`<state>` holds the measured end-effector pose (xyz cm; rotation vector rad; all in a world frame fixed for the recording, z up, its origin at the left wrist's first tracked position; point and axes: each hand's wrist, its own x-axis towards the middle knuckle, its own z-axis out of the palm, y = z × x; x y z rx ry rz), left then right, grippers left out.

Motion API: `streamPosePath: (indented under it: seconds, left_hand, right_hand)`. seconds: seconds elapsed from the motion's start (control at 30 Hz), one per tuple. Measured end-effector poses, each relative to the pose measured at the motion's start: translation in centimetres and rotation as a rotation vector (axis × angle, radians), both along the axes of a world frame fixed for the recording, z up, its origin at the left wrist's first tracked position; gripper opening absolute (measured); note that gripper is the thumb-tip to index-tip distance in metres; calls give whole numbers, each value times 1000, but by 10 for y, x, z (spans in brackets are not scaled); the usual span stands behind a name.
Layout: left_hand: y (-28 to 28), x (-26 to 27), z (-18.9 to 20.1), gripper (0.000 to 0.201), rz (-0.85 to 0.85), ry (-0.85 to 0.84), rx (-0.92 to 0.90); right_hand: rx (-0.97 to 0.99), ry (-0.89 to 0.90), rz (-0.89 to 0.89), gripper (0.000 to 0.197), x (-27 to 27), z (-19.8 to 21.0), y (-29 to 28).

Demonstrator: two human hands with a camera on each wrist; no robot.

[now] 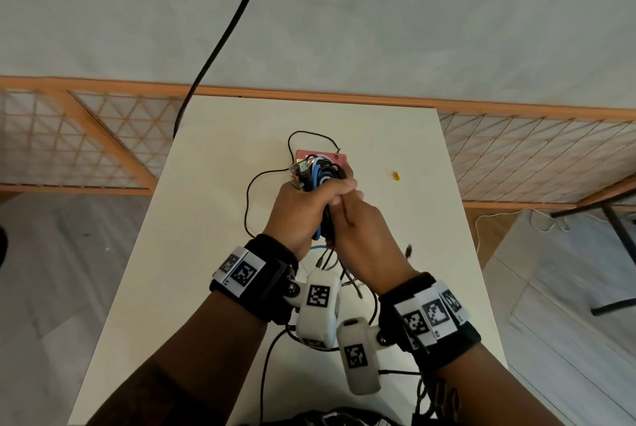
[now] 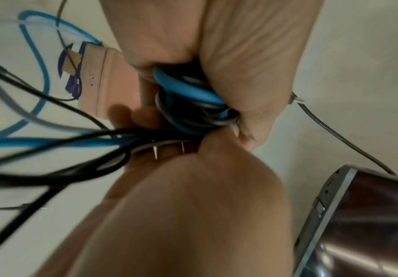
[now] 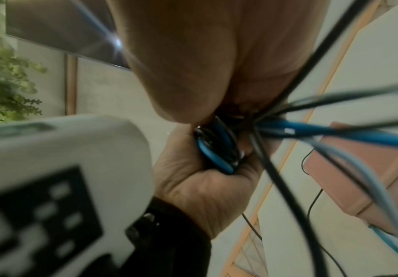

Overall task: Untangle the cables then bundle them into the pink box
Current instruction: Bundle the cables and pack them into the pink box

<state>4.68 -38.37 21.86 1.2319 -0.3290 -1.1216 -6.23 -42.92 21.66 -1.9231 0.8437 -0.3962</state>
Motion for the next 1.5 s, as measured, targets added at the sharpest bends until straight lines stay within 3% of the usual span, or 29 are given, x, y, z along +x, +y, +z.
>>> streamPosePath:
  seconds: [0.13, 0.2, 0.27, 0.33, 0.37, 0.47, 0.57, 0.77, 0.87, 0.93, 0.97, 1.03, 1.07, 1.13, 1.23, 1.4, 1.5]
  left_hand:
    - [-5, 1, -6, 16, 148, -90, 90]
    - [-6, 6, -5, 14, 233, -15, 63]
    - [-8, 11, -4, 15, 261, 90, 7]
    - [-8, 12, 0, 19, 239, 169, -13]
    - [-9, 14, 1, 22, 231, 191, -10]
    - [-8, 28, 2, 27, 241, 190, -1]
    - [-2, 43, 0, 32, 234, 68, -9]
    - [8, 52, 3, 30, 263, -52, -6]
    - [9, 48, 11, 30, 237, 25, -30]
    - [7, 36, 16, 30, 198, 43, -59]
    - [5, 28, 19, 29, 179, 36, -73]
    - [3, 17, 22, 26, 146, 2, -110]
    - [1, 15, 24, 26, 141, -19, -126]
    - [0, 20, 25, 28, 155, -59, -133]
    - [2, 39, 21, 28, 203, -76, -113]
    - [14, 55, 4, 29, 218, -215, -12]
    - [21, 52, -6, 33, 100, -327, 15]
  right_hand:
    - [78, -36, 109, 72, -13, 2, -3]
    - [119, -30, 111, 86, -18, 0, -3]
    - [153, 9, 130, 75, -23, -5, 0]
    - [240, -3, 154, 31, -26, -11, 3]
    - [311, -18, 164, 20, -27, -14, 4]
    - [400, 13, 249, 34, -34, -18, 8]
    - [433, 74, 322, 33, -48, -11, -2]
    - [73, 569, 478, 10, -64, 1, -28]
    - [-36, 756, 533, 19, -61, -2, -22]
    - [-138, 633, 509, 44, -49, -4, -16]
    - [-78, 417, 430, 53, -42, -4, -12]
    - [181, -40, 263, 42, -25, 0, -5]
    - [274, -139, 215, 31, -19, 3, -1]
    - [336, -129, 221, 11, -19, 5, 6]
    - [381, 15, 315, 33, -34, 0, 9]
    - [287, 38, 358, 28, -60, 16, -16]
    - [273, -79, 287, 23, -66, 28, -25]
